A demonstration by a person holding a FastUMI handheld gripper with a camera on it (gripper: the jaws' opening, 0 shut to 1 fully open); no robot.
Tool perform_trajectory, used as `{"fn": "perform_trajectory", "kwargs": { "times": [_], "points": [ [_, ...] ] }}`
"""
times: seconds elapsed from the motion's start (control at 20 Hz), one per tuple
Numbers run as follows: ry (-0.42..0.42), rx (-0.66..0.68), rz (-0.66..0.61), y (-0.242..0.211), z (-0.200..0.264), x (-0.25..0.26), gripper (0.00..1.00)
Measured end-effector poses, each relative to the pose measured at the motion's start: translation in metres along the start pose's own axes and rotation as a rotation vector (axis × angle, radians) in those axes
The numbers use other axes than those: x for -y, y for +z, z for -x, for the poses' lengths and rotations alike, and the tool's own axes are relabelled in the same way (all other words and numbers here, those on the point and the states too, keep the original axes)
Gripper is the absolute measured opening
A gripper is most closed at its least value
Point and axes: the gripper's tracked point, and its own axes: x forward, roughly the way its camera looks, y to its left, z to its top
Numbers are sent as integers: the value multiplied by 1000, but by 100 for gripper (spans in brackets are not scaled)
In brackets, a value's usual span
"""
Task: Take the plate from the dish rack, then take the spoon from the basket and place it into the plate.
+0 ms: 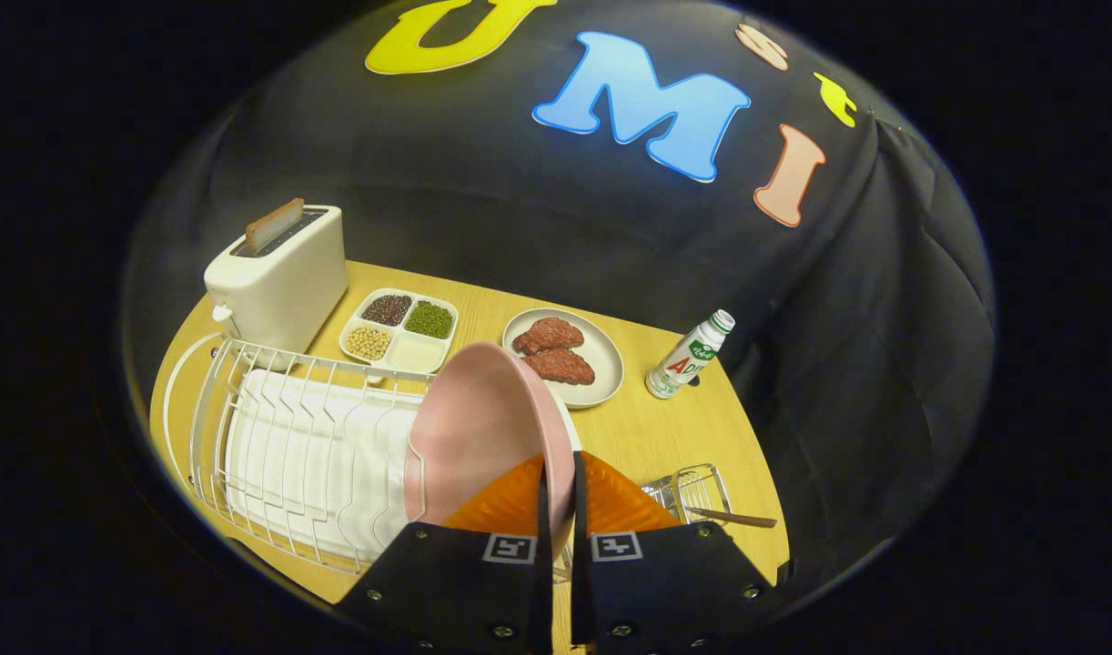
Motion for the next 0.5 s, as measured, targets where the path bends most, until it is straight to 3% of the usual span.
{"fn": "perform_trajectory", "kwargs": {
  "times": [0.4, 0.5],
  "points": [
    [-32, -3, -3, 10, -2, 2, 8],
    [-55, 6, 0, 12, 3, 2, 3]
  ]
}}
